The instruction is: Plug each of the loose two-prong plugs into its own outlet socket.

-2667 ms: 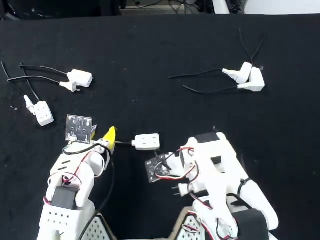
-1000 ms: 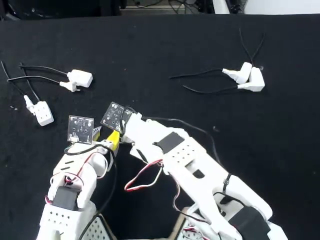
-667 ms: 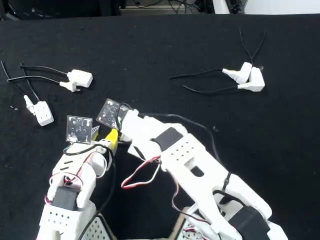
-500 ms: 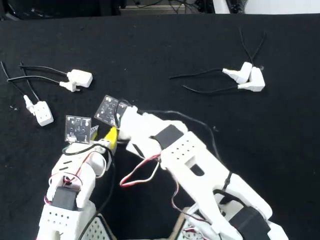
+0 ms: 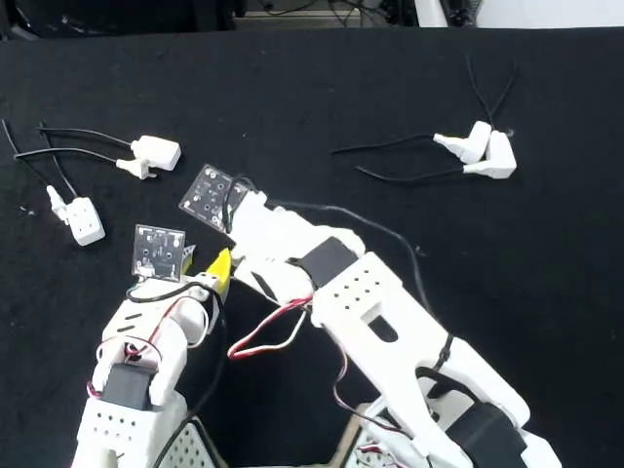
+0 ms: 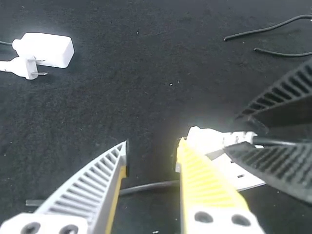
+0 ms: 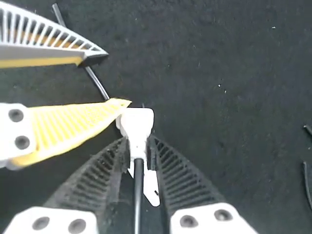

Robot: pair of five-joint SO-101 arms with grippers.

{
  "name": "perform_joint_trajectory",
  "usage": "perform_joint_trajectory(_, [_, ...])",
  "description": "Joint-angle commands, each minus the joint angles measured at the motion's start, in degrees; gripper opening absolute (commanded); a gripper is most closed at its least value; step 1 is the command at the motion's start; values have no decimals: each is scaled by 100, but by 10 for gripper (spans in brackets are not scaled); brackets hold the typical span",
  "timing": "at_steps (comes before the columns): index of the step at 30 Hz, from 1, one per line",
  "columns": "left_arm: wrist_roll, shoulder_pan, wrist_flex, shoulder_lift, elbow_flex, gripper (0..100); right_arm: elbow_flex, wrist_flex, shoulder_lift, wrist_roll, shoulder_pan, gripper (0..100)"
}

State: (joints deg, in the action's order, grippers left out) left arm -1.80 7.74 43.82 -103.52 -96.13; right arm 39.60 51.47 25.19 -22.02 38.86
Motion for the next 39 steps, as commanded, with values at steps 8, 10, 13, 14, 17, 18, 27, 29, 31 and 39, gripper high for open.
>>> perform_joint_trajectory(8, [62,40,-9,-9,-66,173,-426,9,31,79,88,11])
perform_joint_trajectory(10, [62,40,-9,-9,-66,173,-479,9,31,88,88,11])
perform_joint_trajectory(13, [62,40,-9,-9,-66,173,-523,0,31,88,88,11])
perform_joint_trajectory(14, [62,40,-9,-9,-66,173,-541,-9,31,88,88,11])
perform_joint_trajectory(17, [62,40,-9,-9,-66,173,-558,-35,31,246,79,11])
perform_joint_trajectory(18, [62,40,-18,-9,-66,173,-558,-53,31,264,79,11])
perform_joint_trajectory(27, [62,40,-18,-9,-66,173,-549,-123,31,281,88,11])
perform_joint_trajectory(29, [62,40,-18,-9,-66,173,-549,-123,31,387,88,11])
perform_joint_trajectory(31, [62,40,-18,-9,-66,173,-558,-167,31,571,88,11])
perform_joint_trajectory(39, [62,40,-9,-9,-66,173,-549,-211,31,633,88,11])
